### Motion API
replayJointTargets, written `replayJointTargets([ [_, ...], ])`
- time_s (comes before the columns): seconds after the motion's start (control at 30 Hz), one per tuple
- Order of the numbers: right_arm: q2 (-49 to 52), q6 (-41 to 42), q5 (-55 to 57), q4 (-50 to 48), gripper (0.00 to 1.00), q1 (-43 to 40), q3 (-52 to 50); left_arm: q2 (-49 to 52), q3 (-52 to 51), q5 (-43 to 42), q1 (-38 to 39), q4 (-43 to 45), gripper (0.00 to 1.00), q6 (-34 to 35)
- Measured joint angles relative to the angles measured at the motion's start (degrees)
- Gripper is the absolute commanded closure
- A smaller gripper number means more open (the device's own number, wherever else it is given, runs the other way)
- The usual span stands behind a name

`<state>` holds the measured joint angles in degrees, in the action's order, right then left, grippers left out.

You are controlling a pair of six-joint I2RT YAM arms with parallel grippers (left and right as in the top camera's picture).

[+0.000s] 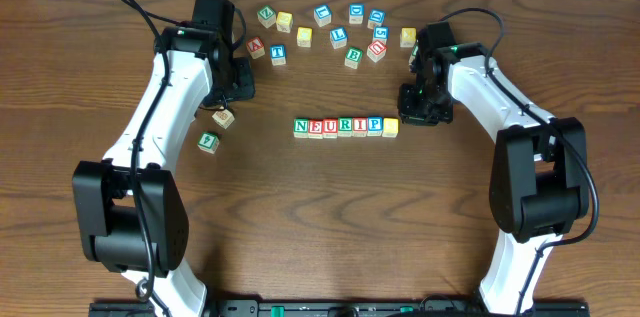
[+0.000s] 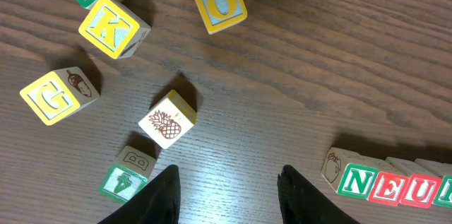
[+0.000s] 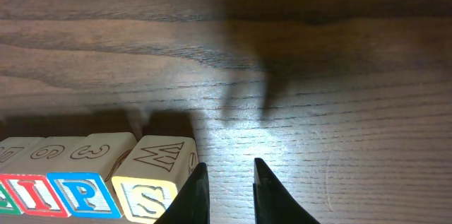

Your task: Spell out NEURIPS

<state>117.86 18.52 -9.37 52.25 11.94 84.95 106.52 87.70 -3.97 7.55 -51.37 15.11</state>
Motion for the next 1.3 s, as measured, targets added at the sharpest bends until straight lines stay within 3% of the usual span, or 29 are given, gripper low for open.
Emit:
replayJointTargets([
  [1.07, 0.0, 0.4, 0.2, -1.2, 0.83, 3.3, 0.0, 0.0, 0.0, 0.0, 0.0, 0.0, 0.55, 0.0],
  [1.2, 0.0, 0.3, 0.2, -1.7, 0.89, 3.3, 0.0, 0.0, 0.0, 0.0, 0.0, 0.0, 0.64, -0.1],
  [1.3, 0.0, 0.6, 0.2, -1.7, 0.9, 3.2, 0.0, 0.0, 0.0, 0.0, 0.0, 0.0, 0.64, -0.2],
])
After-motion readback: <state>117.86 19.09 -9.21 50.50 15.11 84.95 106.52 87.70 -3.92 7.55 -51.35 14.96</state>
